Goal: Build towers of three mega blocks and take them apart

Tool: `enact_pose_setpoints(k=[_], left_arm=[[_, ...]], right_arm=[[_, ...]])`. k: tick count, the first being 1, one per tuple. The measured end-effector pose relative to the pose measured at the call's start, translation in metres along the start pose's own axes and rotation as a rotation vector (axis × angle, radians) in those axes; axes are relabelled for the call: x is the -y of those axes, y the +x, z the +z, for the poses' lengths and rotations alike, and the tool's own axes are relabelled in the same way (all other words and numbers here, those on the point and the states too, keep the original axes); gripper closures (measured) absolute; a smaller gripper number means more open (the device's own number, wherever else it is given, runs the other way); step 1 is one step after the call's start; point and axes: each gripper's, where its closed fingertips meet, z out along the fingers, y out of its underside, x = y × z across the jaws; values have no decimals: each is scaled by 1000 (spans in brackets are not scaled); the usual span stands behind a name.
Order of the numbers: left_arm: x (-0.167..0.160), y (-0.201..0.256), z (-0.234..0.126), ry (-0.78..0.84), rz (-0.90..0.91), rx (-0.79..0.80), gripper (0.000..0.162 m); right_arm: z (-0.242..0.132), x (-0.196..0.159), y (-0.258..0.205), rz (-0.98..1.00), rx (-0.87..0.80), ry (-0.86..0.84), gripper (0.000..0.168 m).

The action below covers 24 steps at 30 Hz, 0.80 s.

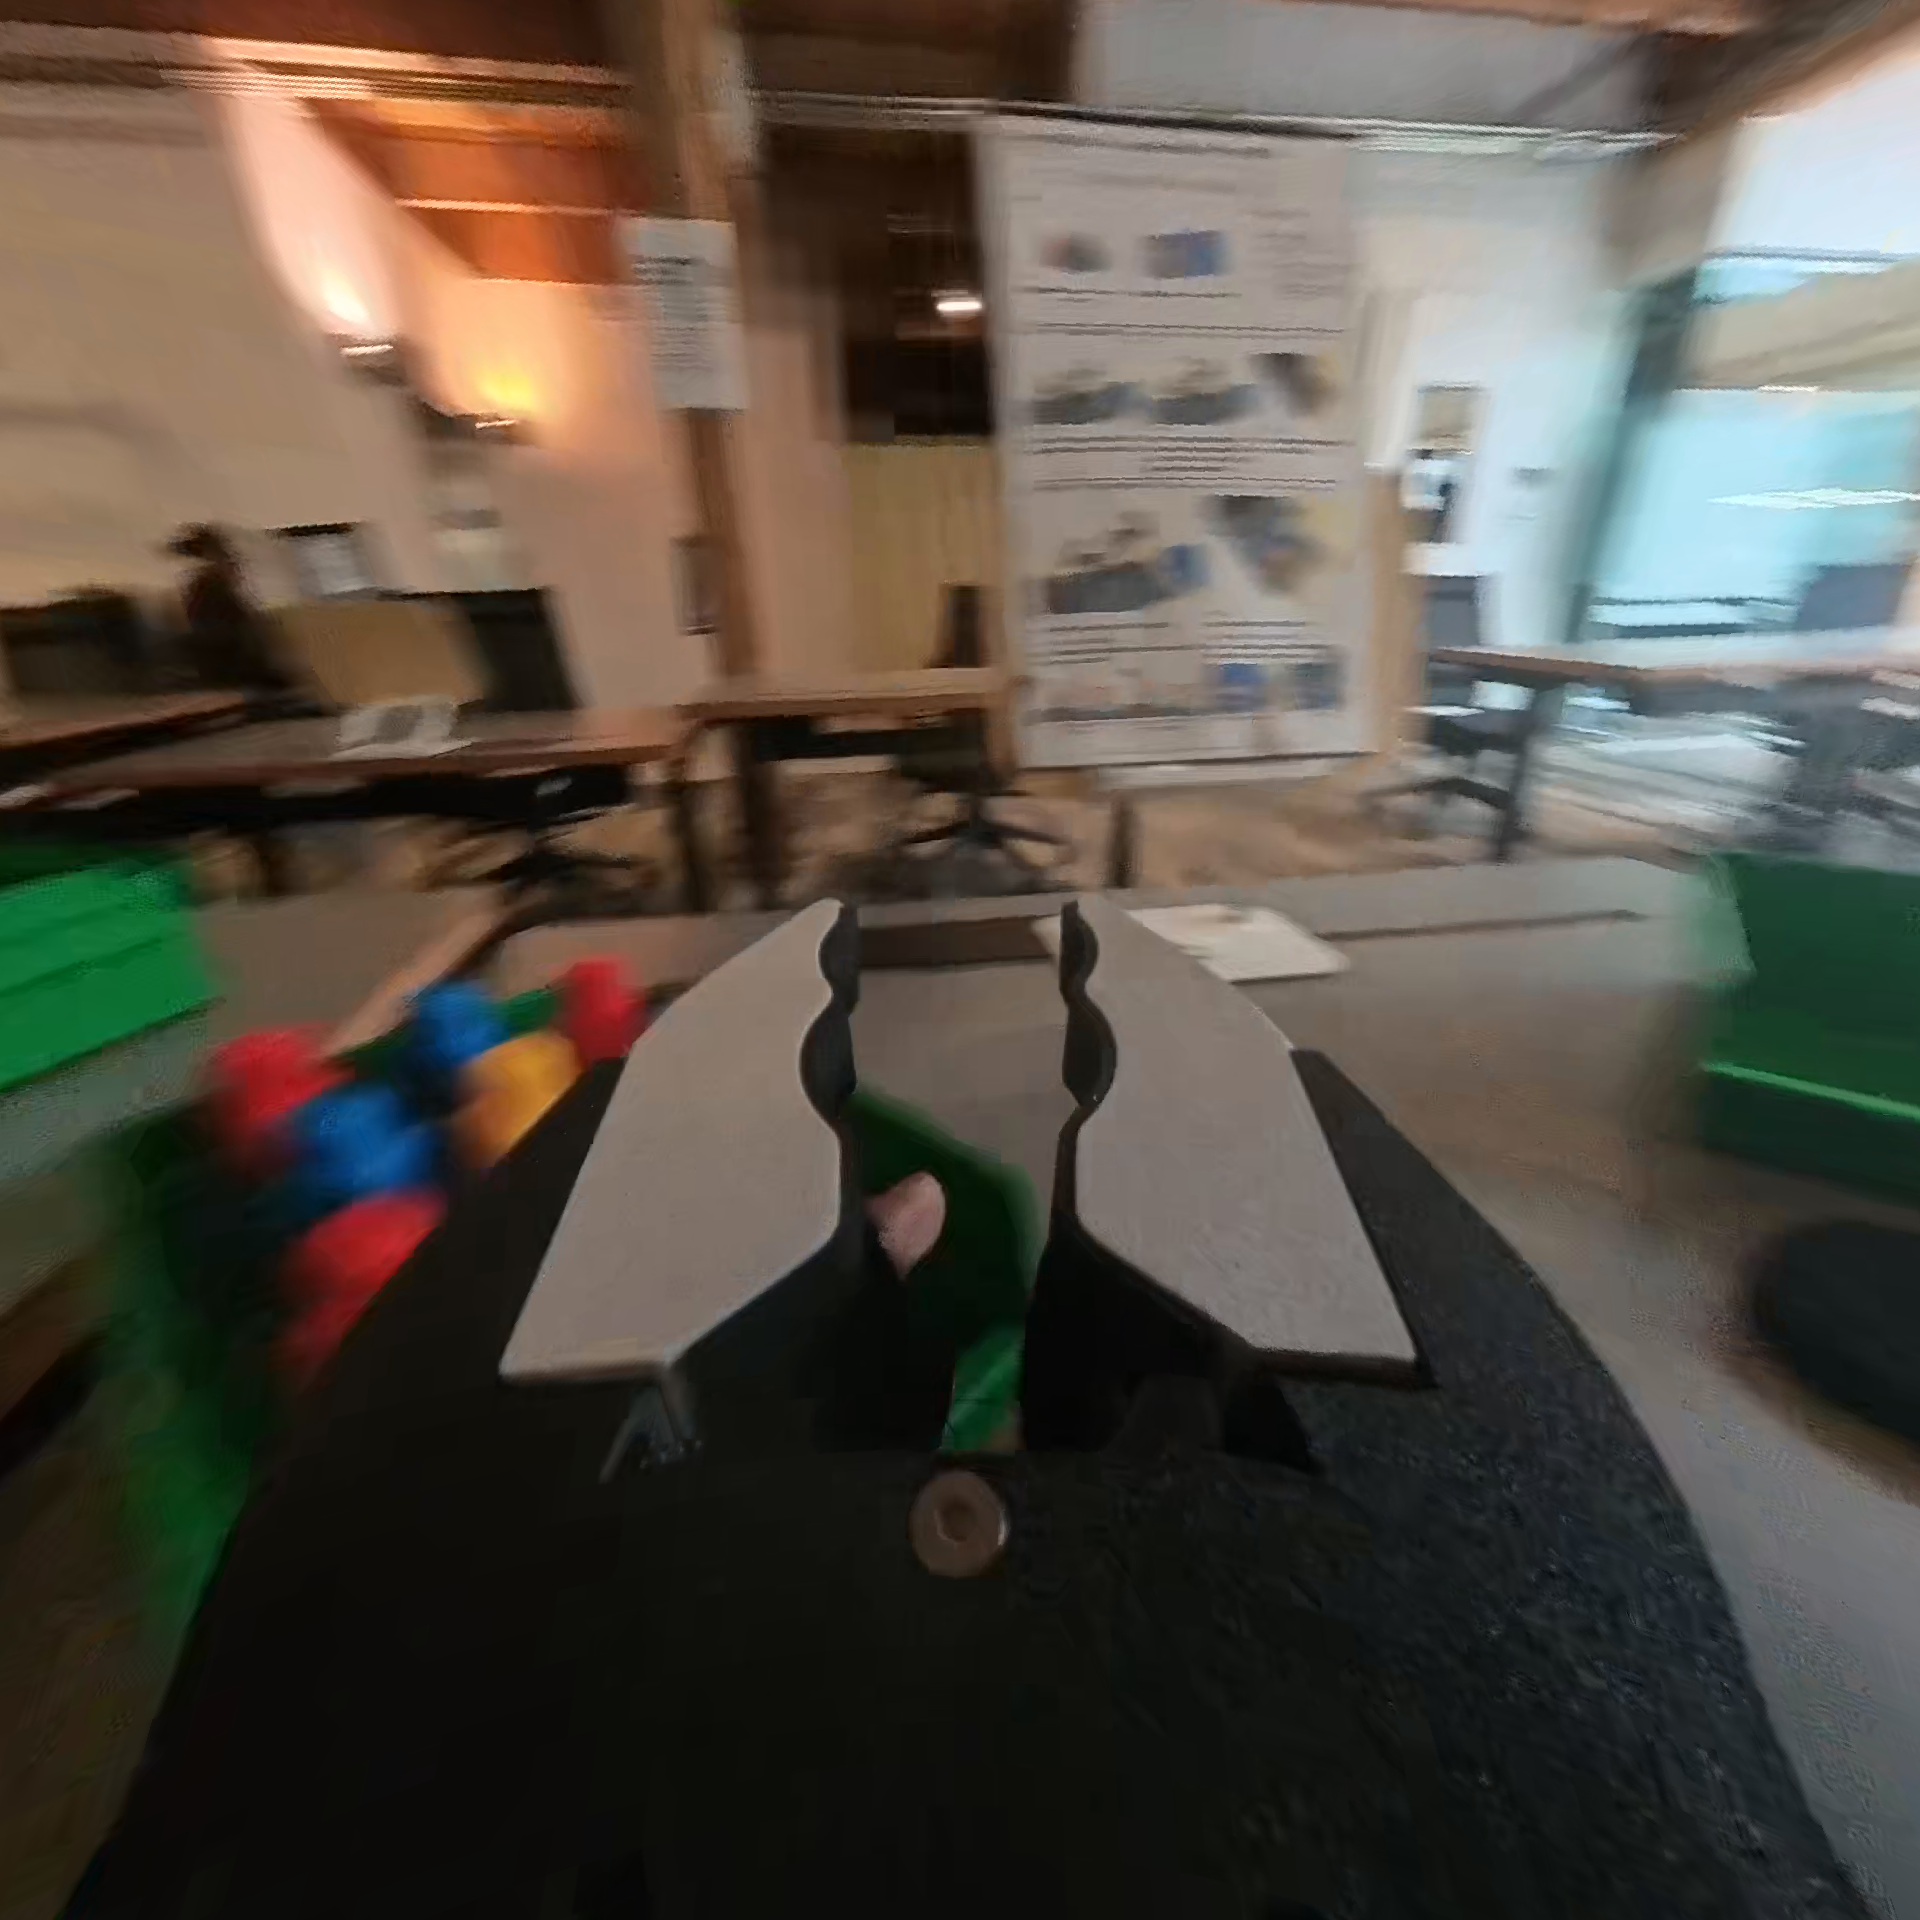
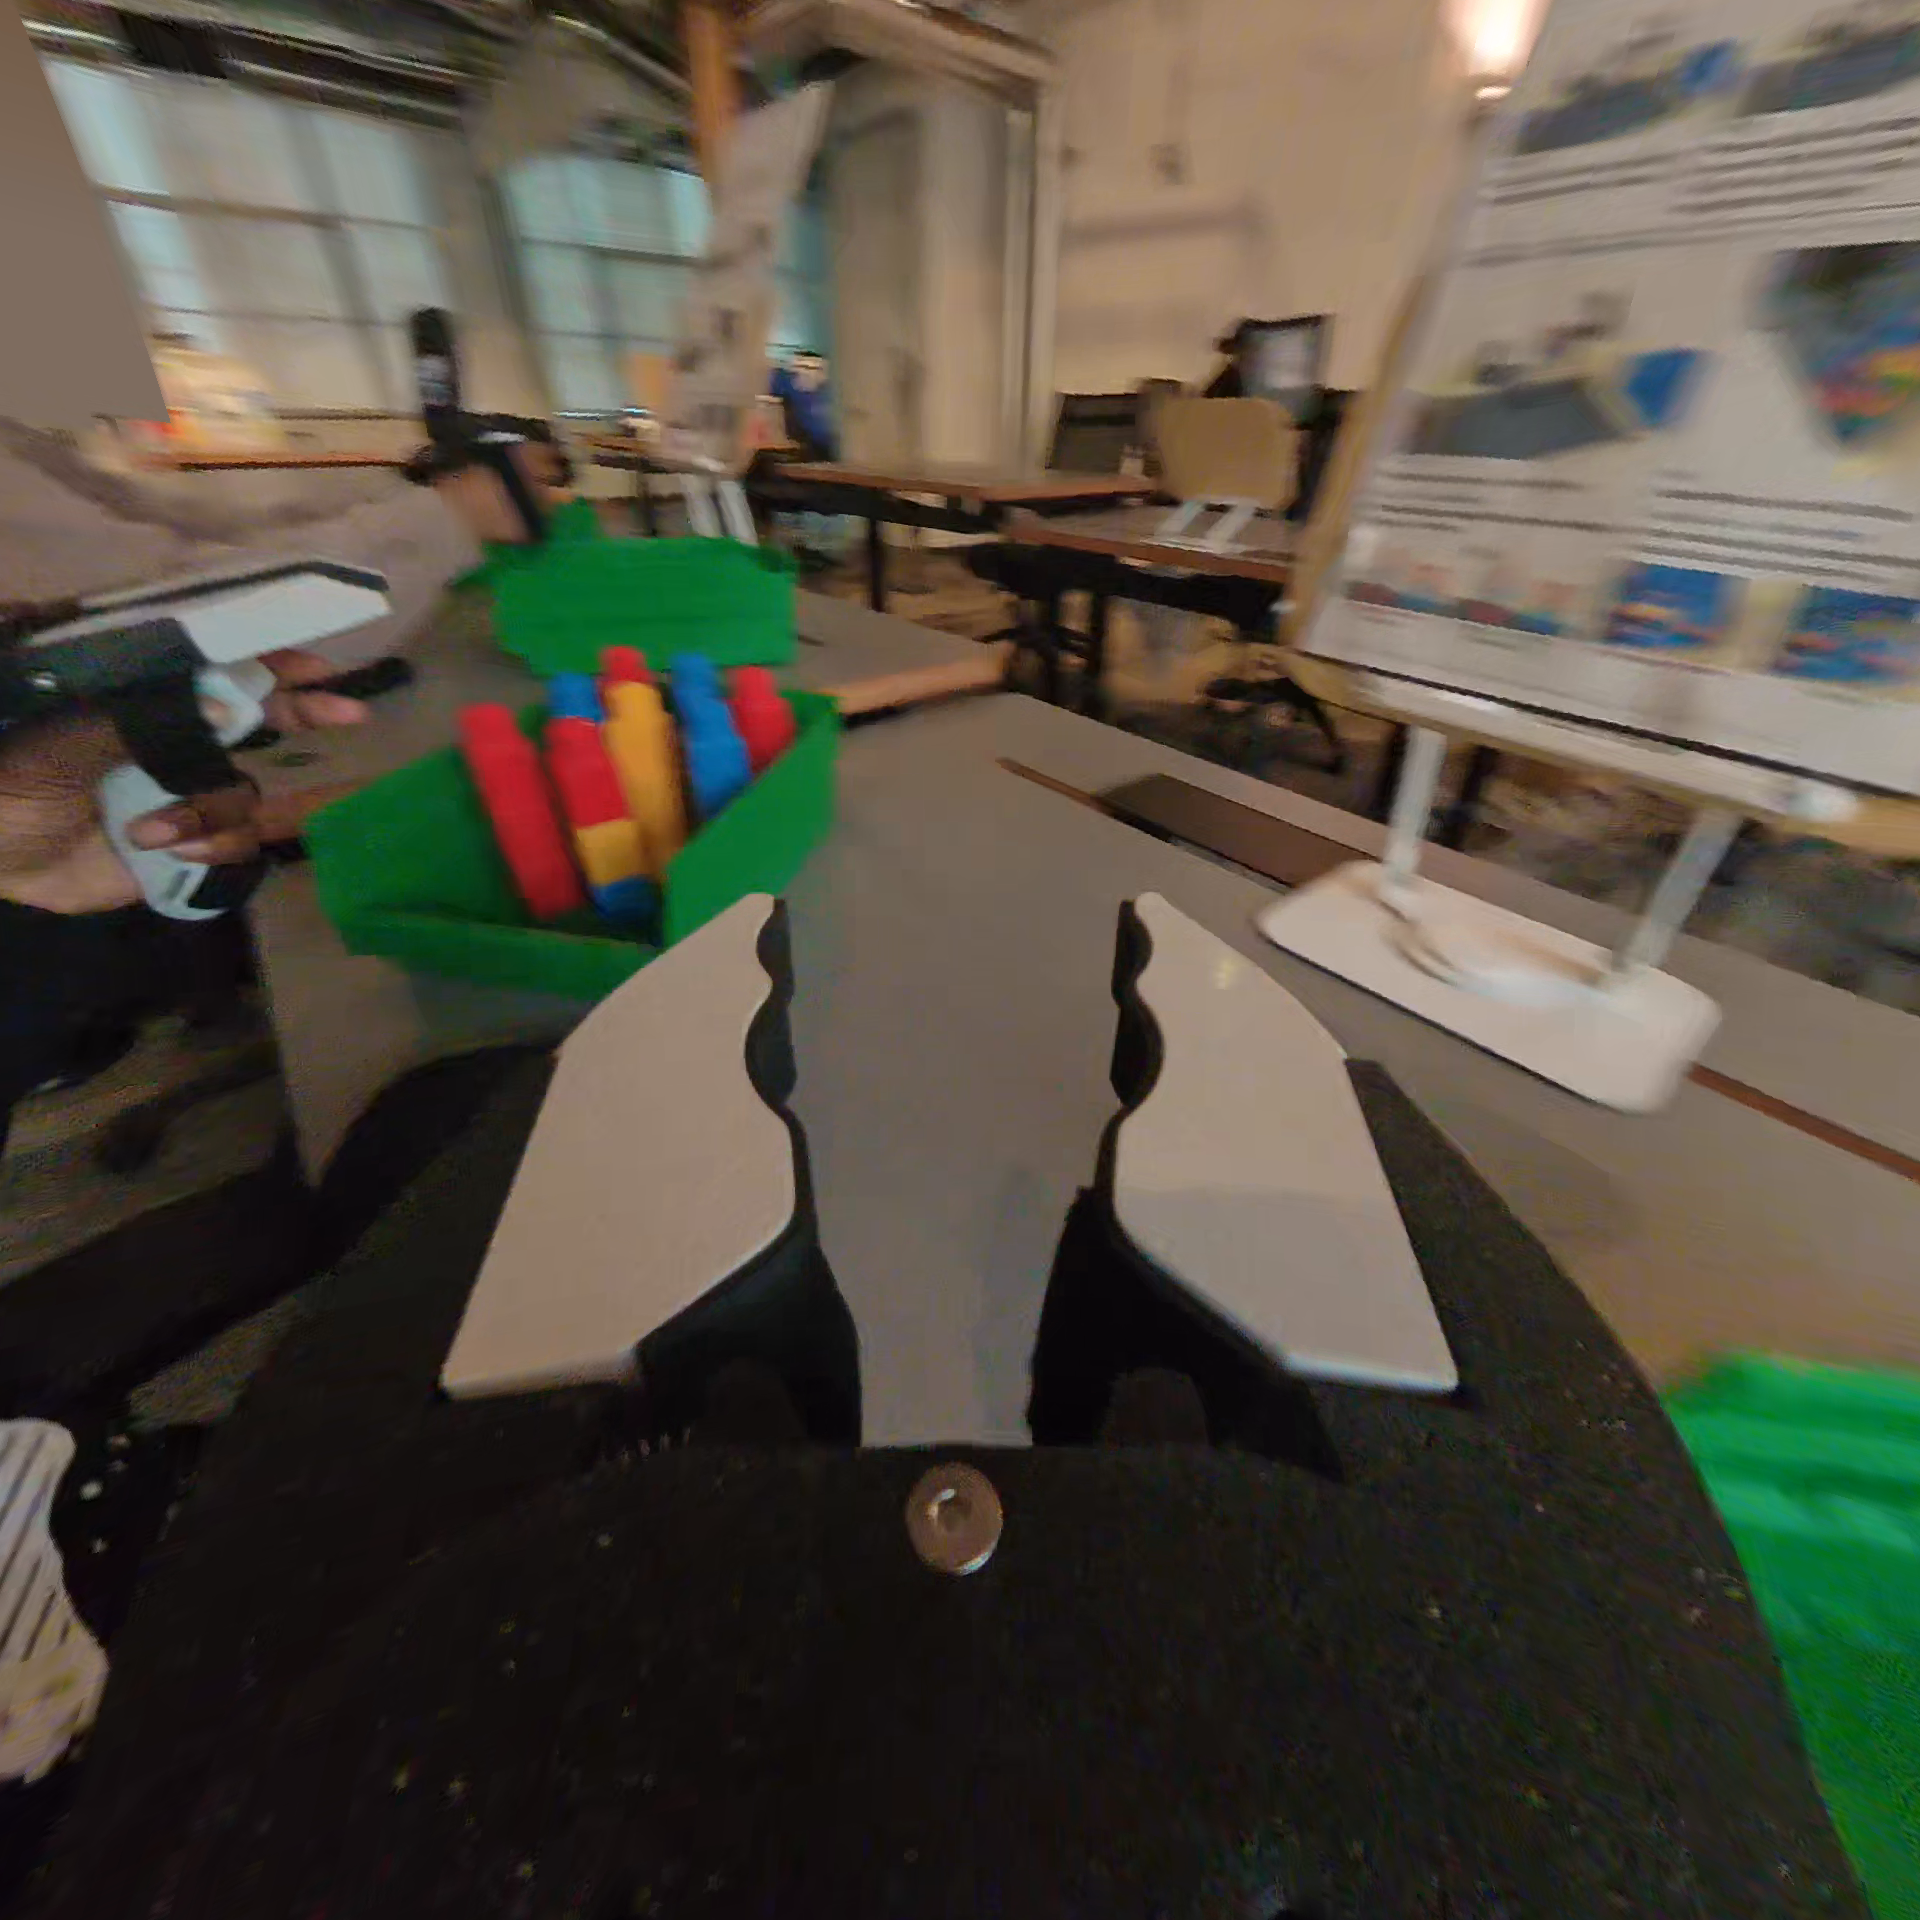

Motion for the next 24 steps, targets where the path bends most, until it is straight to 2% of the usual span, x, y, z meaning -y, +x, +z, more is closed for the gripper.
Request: enact_pose_setpoints(k=[3, 5, 8, 11, 13, 15, 17, 19, 24], left_arm=[[-18, -93, -56, -15, -86, 291, 117], [-36, -133, -81, -42, -145, 403, 114], [-67, -162, -93, -157, -184, 452, 105], [-108, -168, -92, -325, -199, 422, 99], [-133, -162, -88, -413, -217, 365, 102], [-147, -157, -83, -453, -223, 328, 112], [-152, -153, -78, -450, -211, 304, 127], [-152, -152, -75, -437, -192, 303, 129], [-153, -150, -68, -421, -188, 326, 131]], right_arm=[[65, 5, -45, -43, 136, 5, 116], [111, -5, -75, -76, 211, -53, 115], [177, -42, -110, -134, 282, -212, 111], [222, -85, -128, -220, 281, -364, 109], [241, -104, -136, -255, 275, -418, 114], [252, -119, -135, -295, 247, -468, 121], [258, -127, -134, -344, 237, -493, 136], [259, -129, -137, -377, 249, -486, 150], [259, -129, -128, -455, 216, -516, 150]])
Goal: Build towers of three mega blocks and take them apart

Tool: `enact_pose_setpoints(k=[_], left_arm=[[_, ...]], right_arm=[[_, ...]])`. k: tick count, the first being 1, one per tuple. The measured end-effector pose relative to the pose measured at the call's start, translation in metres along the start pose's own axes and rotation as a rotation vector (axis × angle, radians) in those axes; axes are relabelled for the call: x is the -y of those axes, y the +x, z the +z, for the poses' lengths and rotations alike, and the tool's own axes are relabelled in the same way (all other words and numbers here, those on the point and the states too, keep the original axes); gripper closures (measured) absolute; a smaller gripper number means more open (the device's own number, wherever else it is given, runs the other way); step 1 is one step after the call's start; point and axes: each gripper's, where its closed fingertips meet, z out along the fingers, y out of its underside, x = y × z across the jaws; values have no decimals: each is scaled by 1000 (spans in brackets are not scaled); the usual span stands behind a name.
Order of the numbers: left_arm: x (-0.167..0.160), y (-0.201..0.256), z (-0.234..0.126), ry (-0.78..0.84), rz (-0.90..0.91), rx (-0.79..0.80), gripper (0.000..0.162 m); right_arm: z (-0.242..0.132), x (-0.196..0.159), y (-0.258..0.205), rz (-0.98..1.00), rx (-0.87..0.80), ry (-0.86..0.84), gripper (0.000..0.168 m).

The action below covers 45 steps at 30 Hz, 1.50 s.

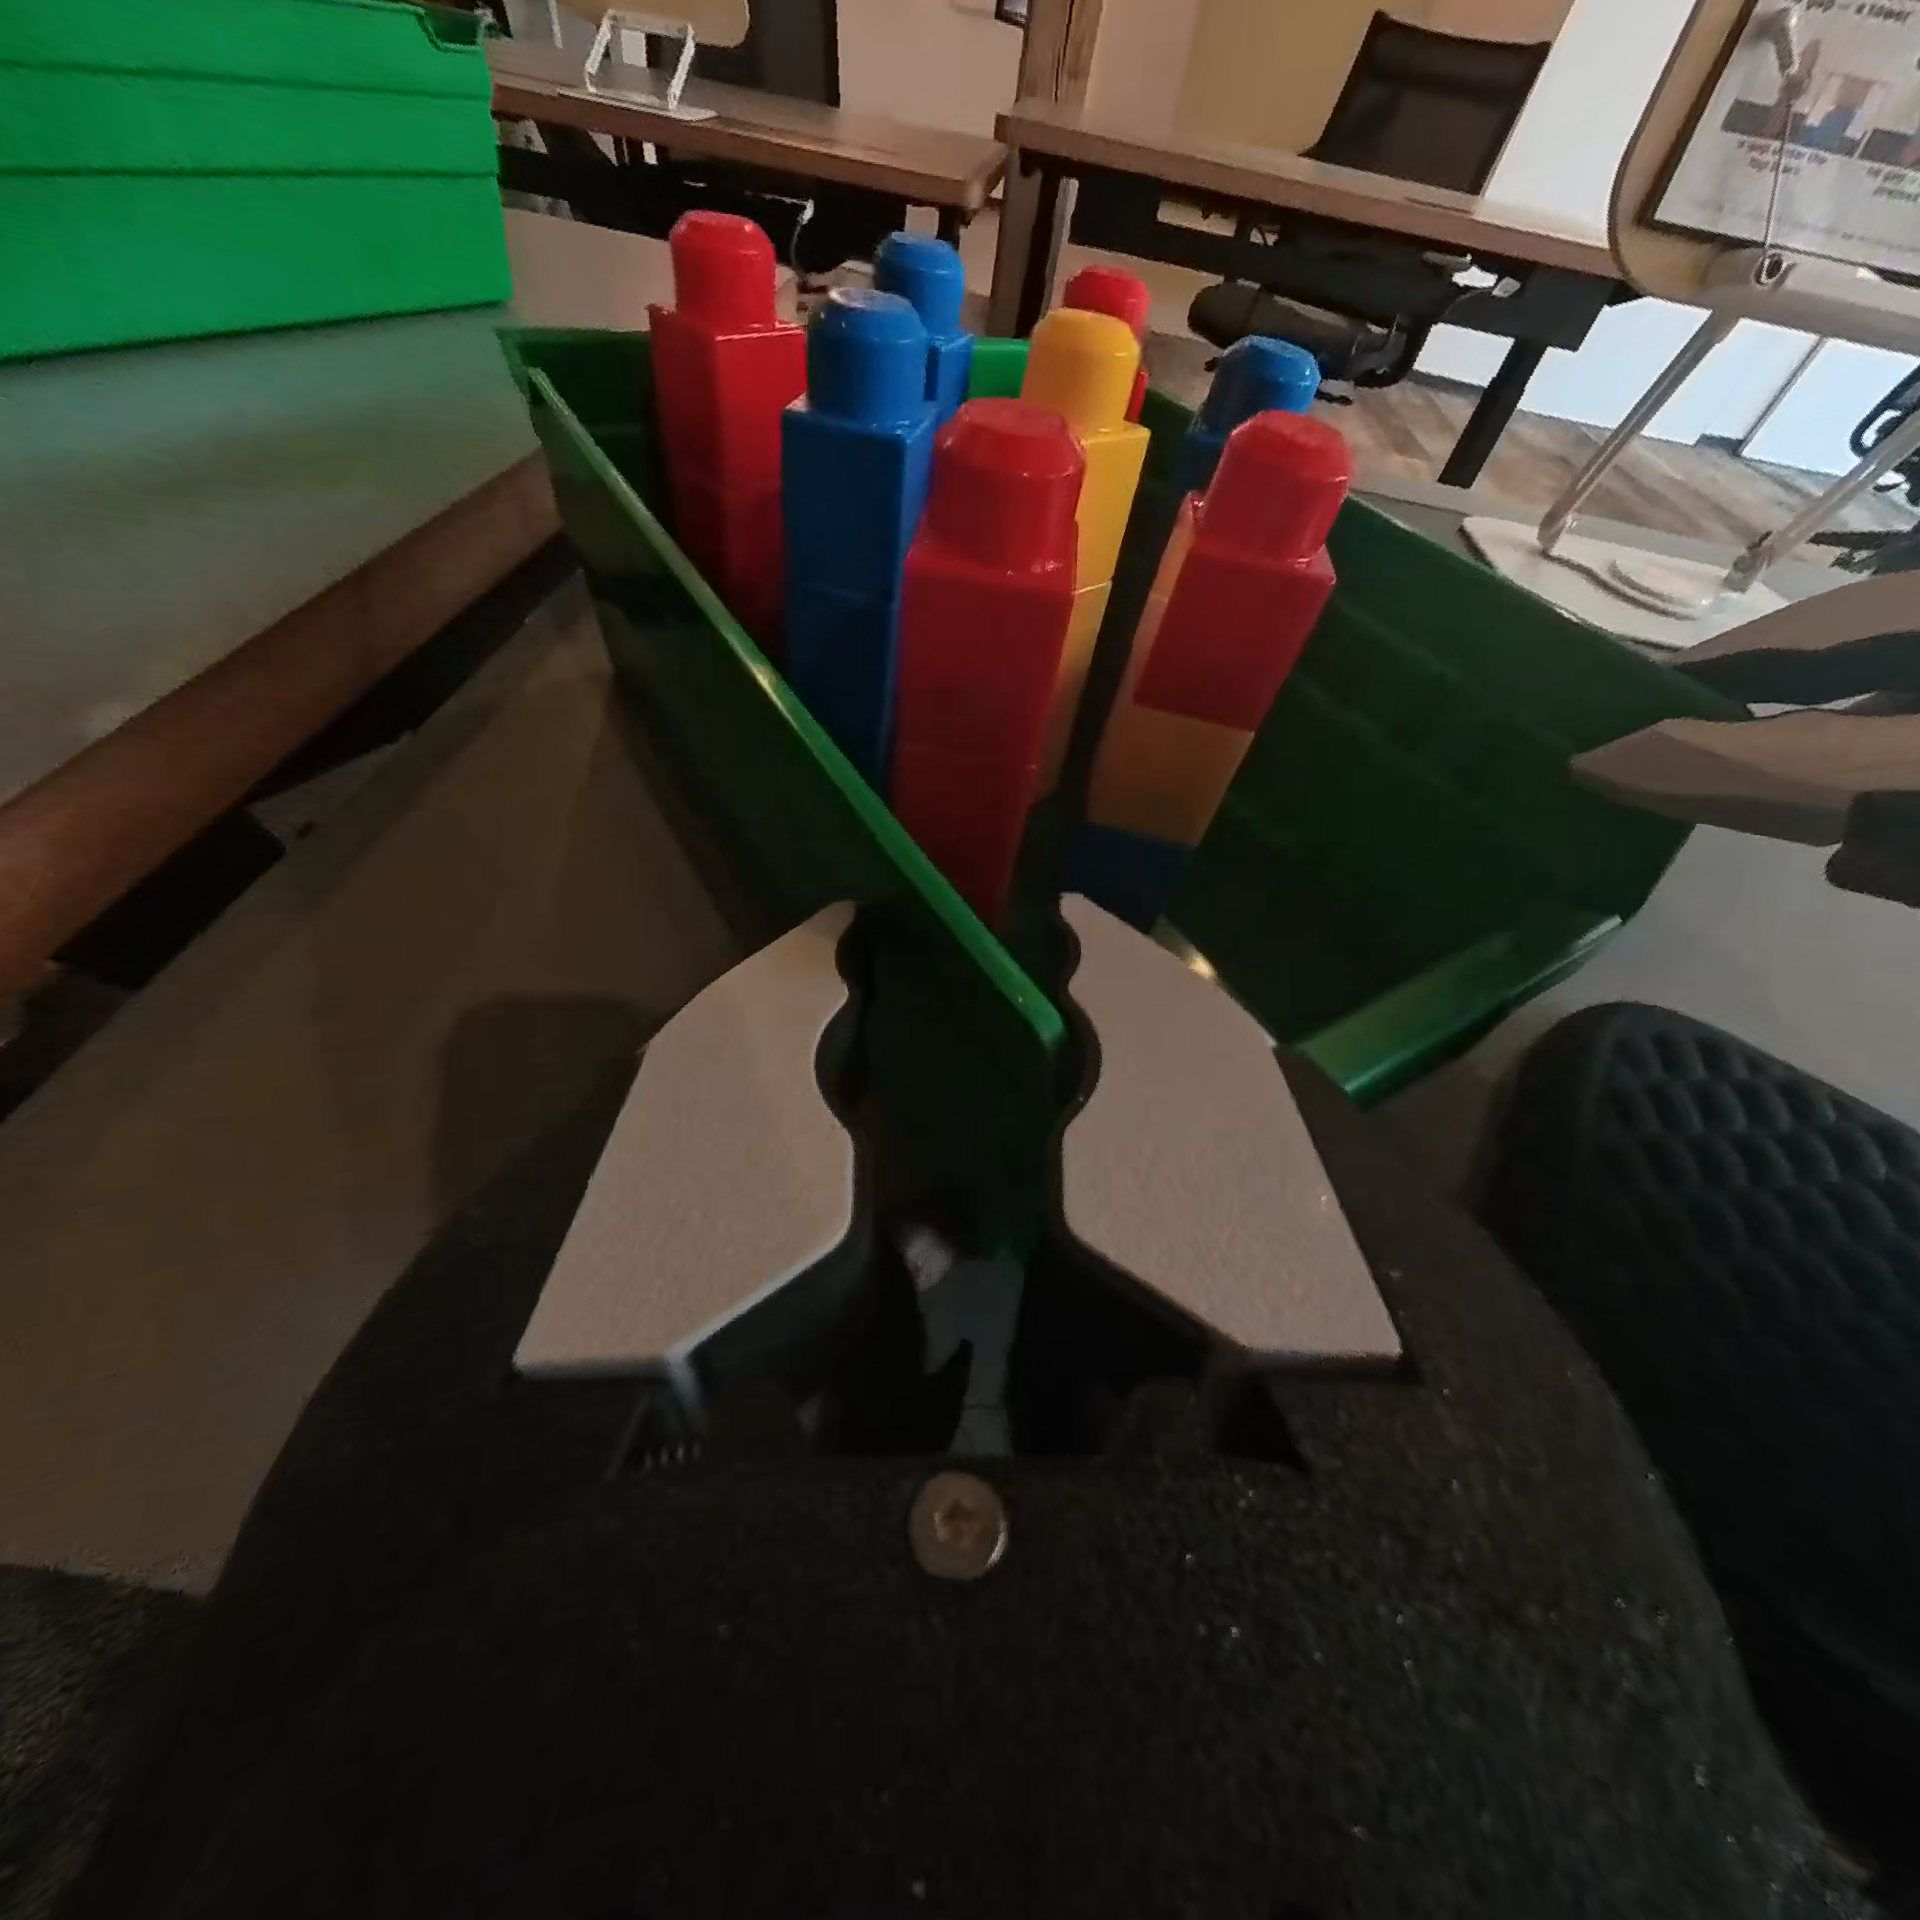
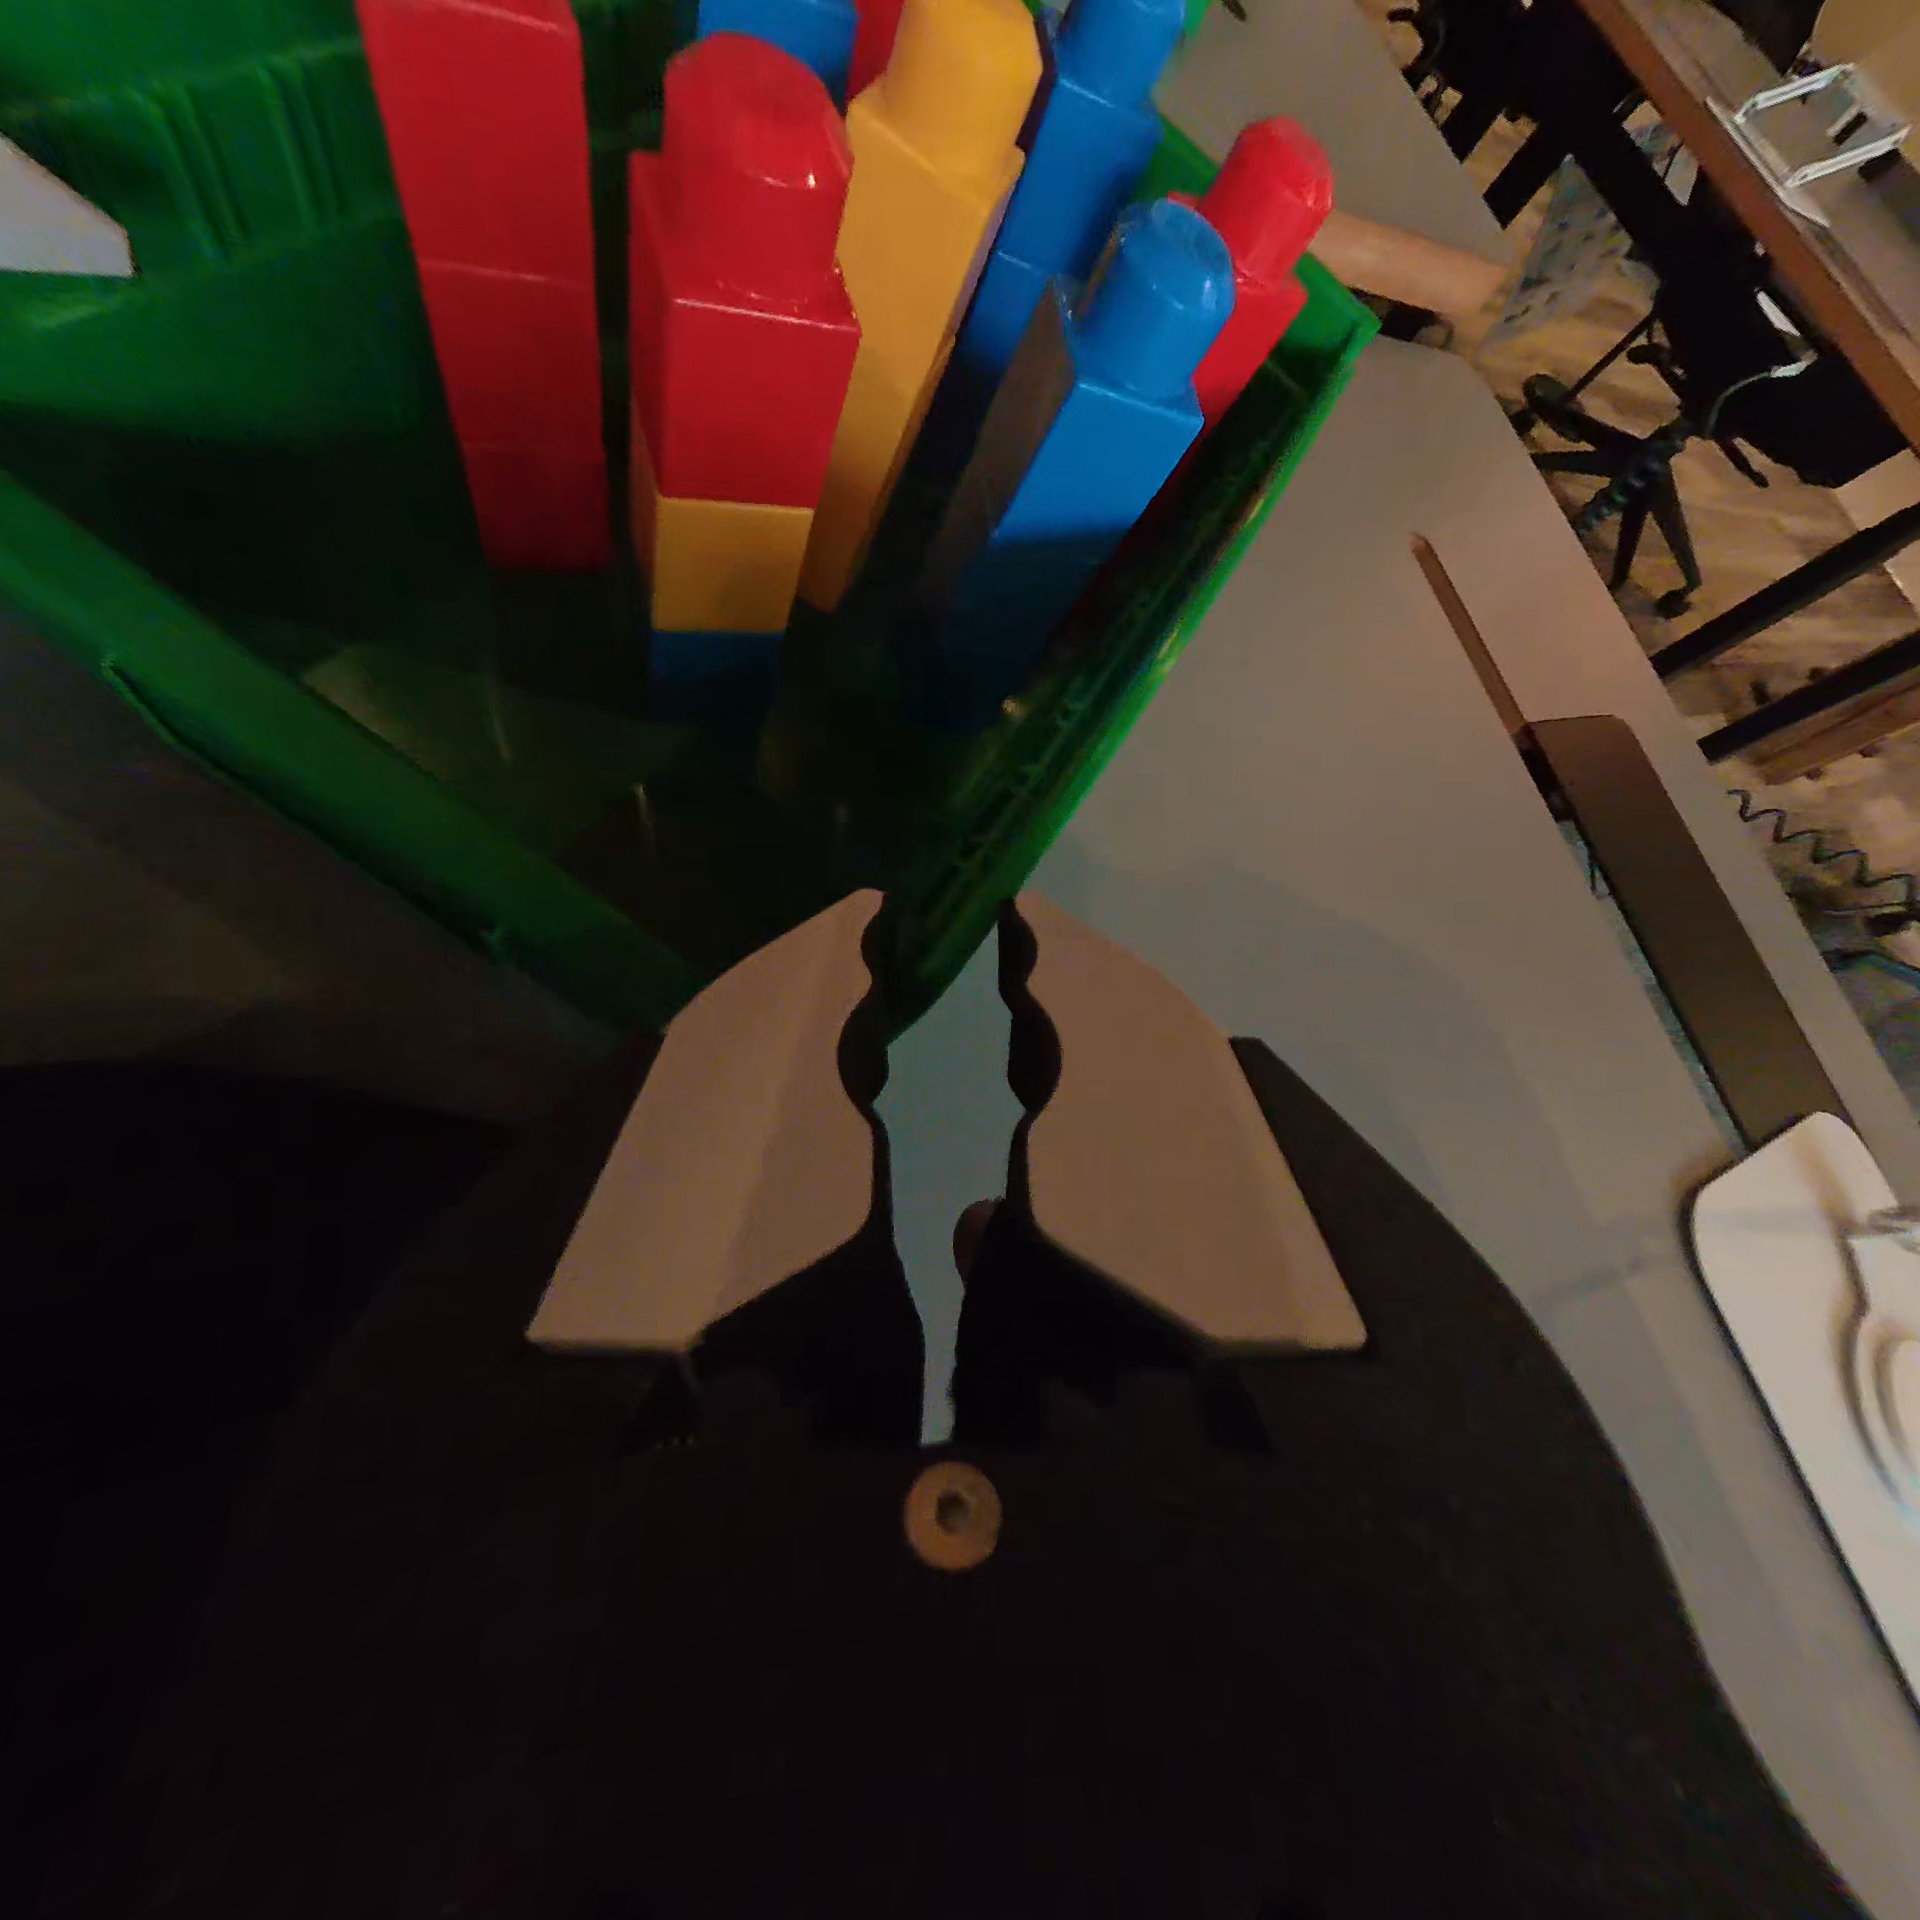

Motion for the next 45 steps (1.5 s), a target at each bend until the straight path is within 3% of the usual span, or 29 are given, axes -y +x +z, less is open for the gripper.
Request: enact_pose_setpoints(k=[26, 29, 32, 36, 45], left_arm=[[2, 58, 43, -53, 73, -50, 130], [2, 60, 42, -57, 80, -76, 120], [24, 52, 28, 57, 57, -15, 104], [53, 58, -4, 252, 75, 14, 103], [75, 162, -20, 290, 45, -302, 115]], right_arm=[[-15, -41, 60, 97, -112, -35, 152], [-18, -40, 61, 114, -106, -17, 144], [-39, -42, 64, 141, -104, 37, 116], [-84, -74, 77, 206, -97, 51, 107], [-182, -147, 127, 383, -335, 118, 97]])
